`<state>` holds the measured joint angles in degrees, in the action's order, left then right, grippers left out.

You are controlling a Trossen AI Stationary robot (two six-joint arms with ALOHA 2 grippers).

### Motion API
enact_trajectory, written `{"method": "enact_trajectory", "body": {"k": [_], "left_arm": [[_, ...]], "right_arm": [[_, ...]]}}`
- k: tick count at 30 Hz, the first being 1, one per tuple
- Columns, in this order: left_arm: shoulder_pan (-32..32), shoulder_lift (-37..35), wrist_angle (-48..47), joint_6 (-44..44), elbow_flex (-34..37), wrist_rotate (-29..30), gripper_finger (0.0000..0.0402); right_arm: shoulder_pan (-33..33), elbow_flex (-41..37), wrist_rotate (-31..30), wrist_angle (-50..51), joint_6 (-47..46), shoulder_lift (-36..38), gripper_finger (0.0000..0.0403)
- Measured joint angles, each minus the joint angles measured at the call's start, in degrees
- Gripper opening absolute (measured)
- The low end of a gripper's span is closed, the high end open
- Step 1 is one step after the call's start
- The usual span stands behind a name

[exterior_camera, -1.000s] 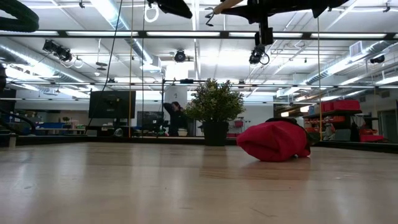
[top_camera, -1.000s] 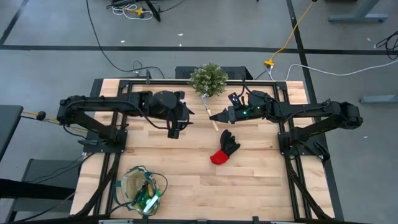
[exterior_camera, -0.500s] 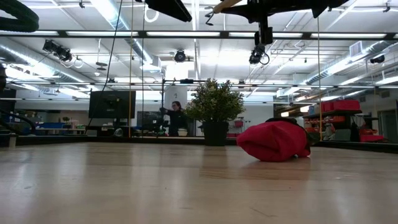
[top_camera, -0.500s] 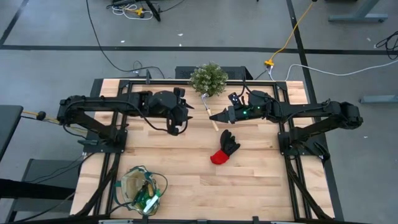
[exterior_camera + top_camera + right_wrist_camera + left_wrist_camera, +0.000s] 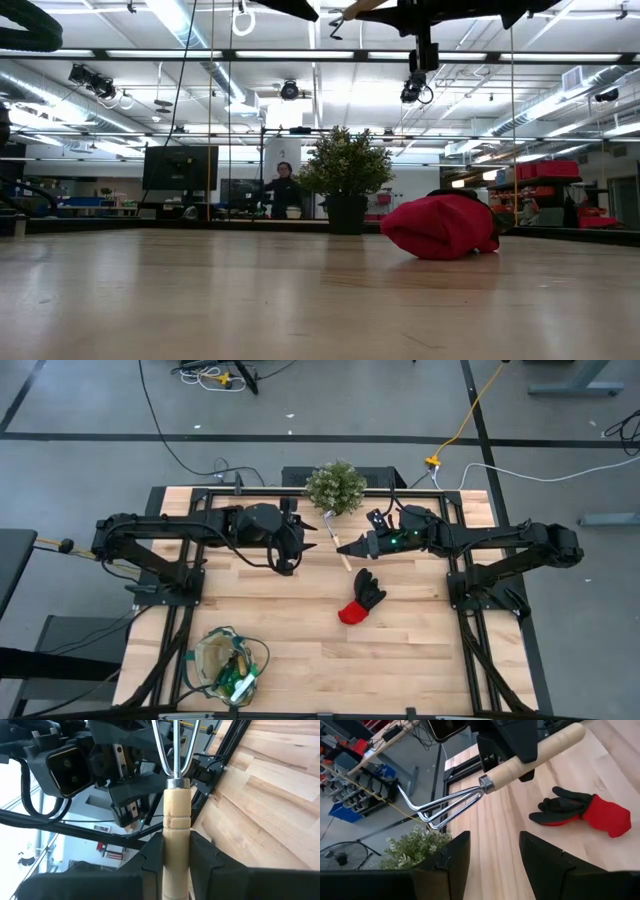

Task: Pick & Place Garden tools in Gardening bag
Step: Put the brown hand rake into the gardening bag

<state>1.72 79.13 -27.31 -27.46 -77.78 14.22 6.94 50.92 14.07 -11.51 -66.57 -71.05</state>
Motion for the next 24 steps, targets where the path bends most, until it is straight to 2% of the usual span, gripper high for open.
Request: {"method": "enact_trajectory", "body": {"k": [12,24], "left_arm": [[0.0,0.0,0.9,4.2,0.0,0.1,0.0177],[0.0,0.0,0.9,4.3,0.0,0.1,0.0177]], "right_arm": [[0.0,0.0,0.0,-0.4,1.5,0.0,0.0058],[0.0,0.0,0.6,-5.9,2.6,0.0,0.0058]]}}
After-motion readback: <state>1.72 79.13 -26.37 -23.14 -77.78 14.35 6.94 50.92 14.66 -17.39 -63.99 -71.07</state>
